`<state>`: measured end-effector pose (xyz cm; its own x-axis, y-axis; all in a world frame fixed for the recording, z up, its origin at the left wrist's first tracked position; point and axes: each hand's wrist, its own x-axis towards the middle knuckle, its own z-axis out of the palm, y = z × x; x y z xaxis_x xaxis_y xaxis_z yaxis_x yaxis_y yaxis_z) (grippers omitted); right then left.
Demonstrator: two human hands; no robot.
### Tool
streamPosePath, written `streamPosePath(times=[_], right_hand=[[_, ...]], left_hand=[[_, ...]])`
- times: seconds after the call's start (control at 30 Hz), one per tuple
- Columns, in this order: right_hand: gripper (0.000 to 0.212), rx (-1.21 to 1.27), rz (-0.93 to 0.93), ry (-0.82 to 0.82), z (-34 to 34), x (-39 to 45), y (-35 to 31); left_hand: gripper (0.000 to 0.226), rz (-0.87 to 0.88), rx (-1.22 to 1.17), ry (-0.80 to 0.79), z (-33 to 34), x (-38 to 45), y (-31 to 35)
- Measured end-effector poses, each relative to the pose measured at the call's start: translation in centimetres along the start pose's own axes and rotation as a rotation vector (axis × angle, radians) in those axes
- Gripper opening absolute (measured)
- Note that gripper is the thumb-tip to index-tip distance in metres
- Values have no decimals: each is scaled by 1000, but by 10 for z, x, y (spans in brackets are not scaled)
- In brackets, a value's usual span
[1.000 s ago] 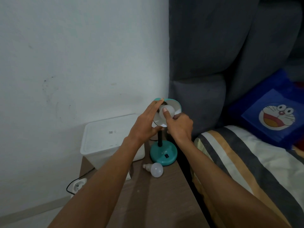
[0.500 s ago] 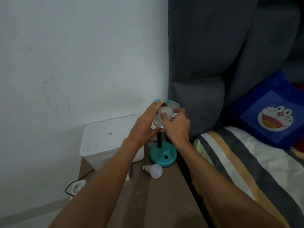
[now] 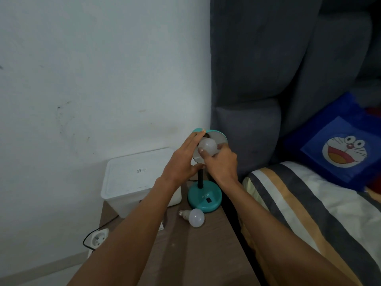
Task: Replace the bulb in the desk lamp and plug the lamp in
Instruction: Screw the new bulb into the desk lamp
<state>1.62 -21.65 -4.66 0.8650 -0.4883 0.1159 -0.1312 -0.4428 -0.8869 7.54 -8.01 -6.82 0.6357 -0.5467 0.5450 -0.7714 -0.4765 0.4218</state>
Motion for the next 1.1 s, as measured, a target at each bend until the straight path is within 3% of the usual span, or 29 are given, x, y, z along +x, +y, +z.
streamPosePath(times=[0.13,0.27,0.33,0.6,0.73,0.87,1.0,1.1], right_hand=[[72,152,82,-15,7,0,0],[72,-8,-33,-6,-3,-3,-7],[61,-95,-95,-15,-4,-1,-6],[56,-148,-44,-58,-13,3,-15],[49,-317,-143,113,-28,-9,-28],[45,-239,-417,280,-28,-20,-46],[53,-166,-614,124,3,-32,-67],[65,-239,-627,-93,41,-40,-72]], left_hand=[[97,4,0,3,0,2,-2],[98,-3,4,5,0,1,-2],[98,1,2,5,0,0,-2],[102,-19,-9,-5,-2,1,0],[119,-27,8,-88,-14,-2,5],[128,-111,4,-50,-37,-16,8],[117,-312,76,40,-70,-49,-9],[116,-517,119,72,-92,-83,-34]])
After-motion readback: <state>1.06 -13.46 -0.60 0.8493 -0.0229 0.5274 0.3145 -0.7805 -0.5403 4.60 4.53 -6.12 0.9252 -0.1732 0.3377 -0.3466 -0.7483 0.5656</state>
